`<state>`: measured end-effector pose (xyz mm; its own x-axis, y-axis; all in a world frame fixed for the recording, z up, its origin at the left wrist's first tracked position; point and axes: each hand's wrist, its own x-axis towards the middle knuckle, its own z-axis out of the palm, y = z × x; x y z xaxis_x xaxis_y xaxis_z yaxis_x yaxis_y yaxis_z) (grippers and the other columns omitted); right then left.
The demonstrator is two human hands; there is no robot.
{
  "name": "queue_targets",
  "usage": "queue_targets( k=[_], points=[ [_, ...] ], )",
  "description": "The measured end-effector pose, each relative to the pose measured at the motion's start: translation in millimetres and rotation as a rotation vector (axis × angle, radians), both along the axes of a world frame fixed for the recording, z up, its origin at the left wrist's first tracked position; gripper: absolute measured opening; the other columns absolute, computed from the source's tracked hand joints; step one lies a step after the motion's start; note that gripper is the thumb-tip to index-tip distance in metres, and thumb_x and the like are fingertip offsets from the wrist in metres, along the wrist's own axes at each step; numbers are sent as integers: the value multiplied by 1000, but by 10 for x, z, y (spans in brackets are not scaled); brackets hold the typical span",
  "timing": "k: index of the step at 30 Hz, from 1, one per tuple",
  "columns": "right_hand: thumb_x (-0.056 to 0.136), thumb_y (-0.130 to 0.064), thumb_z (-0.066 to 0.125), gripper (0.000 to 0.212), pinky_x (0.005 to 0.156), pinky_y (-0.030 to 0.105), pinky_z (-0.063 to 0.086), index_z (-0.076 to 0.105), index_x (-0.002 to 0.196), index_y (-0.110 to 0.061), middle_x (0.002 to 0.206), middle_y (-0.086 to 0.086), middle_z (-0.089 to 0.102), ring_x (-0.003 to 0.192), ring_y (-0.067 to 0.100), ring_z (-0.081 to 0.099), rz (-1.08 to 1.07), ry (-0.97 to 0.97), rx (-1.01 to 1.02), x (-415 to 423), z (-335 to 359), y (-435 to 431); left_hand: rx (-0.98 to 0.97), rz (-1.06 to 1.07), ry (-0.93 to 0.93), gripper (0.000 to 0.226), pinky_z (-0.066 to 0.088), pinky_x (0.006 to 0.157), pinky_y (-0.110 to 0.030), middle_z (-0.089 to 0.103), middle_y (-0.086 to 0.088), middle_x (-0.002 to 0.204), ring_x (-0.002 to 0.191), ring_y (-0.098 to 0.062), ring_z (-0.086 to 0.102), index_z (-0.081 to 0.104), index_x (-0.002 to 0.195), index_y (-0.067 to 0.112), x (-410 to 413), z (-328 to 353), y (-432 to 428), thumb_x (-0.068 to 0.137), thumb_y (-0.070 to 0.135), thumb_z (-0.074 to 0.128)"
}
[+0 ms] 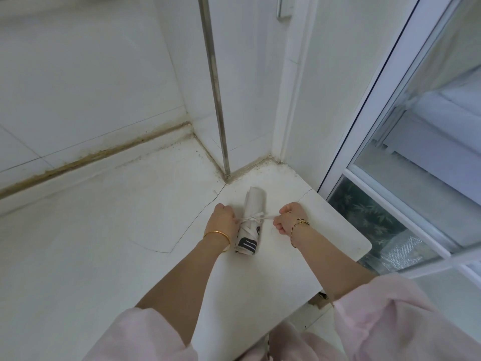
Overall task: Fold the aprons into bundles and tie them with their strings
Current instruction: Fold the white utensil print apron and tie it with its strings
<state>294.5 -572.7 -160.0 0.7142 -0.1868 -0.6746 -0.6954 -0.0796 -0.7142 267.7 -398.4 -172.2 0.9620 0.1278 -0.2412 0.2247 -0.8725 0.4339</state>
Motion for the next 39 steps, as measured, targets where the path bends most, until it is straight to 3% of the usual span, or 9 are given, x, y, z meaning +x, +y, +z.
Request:
queue_targets(
  k=[4, 7, 10, 12, 18, 22, 30, 35, 39],
  points=[
    [93, -1, 39, 15, 52, 27, 39, 42, 88, -15, 82, 14, 48, 57, 22, 46, 136, 97, 177, -40, 48, 110, -347, 171, 79, 10, 44, 75, -35, 56, -10, 88, 81, -24, 52, 51, 85, 9, 52, 19, 65, 94, 10, 46],
    [96, -11, 45, 5, 57, 30, 46, 47, 99, -9, 79, 11, 53, 63, 21, 50, 290, 104, 212, -103, 137, 203, -469, 186, 88, 15, 48, 83, -43, 54, -11, 85, 81, -24, 52, 49, 78, 12, 91, 113, 4, 93, 9, 47],
    [92, -11, 58, 5, 73, 33, 52, 55, 95, -10, 79, 8, 59, 71, 19, 59, 303, 29, 274, -131, 231, 95, -465, 117, 28, 11, 41, 67, -25, 51, -8, 85, 79, -20, 47, 50, 83, 7, 188, 322, -51, 93, 9, 46],
    [91, -14, 60, 11, 78, 34, 53, 58, 101, -10, 86, 7, 62, 80, 20, 63, 285, 4, 403, -125, 321, -81, -509, 54, -12, 14, 37, 64, -21, 50, -7, 83, 77, -19, 46, 50, 80, 8, 301, 519, -131, 93, 9, 47],
    [96, -15, 51, 39, 83, 46, 55, 42, 134, -13, 132, 16, 52, 103, 31, 61, 106, -283, 700, 103, 804, -680, -882, -70, 19, 22, 55, 69, -27, 55, -7, 81, 74, -18, 59, 46, 76, 11, 714, 1269, -829, 97, 6, 46],
    [96, -19, 50, 41, 87, 47, 53, 42, 135, -13, 132, 16, 54, 99, 27, 62, 88, -478, 663, 466, 1302, -1202, -880, -206, -80, 21, 55, 61, -20, 55, -6, 81, 72, -16, 59, 46, 77, 11, 1022, 1926, -1367, 97, 6, 45],
    [88, -22, 57, 43, 102, 51, 38, 48, 129, -13, 117, 12, 55, 96, 28, 57, 201, -712, 643, 1167, 2457, -2080, -747, -315, -366, 23, 55, 79, -37, 57, -7, 79, 72, -19, 60, 47, 73, 12, 1568, 3188, -2274, 94, 3, 48],
    [93, -14, 53, 20, 83, 43, 52, 54, 114, -17, 103, 7, 61, 84, 22, 60, 267, -874, 573, 1474, 3079, -2284, -527, -267, -637, 22, 56, 67, -32, 57, -5, 80, 71, -17, 60, 46, 73, 15, 1795, 3785, -2548, 93, 7, 45],
    [93, -12, 54, 34, 69, 34, 57, 46, 126, -17, 102, 2, 62, 84, 17, 62, 263, -998, 531, 1639, 3530, -2306, -451, -254, -772, 16, 56, 59, -26, 61, -4, 71, 63, -13, 59, 54, 78, 12, 1885, 4256, -2607, 92, 5, 48]
  ],
)
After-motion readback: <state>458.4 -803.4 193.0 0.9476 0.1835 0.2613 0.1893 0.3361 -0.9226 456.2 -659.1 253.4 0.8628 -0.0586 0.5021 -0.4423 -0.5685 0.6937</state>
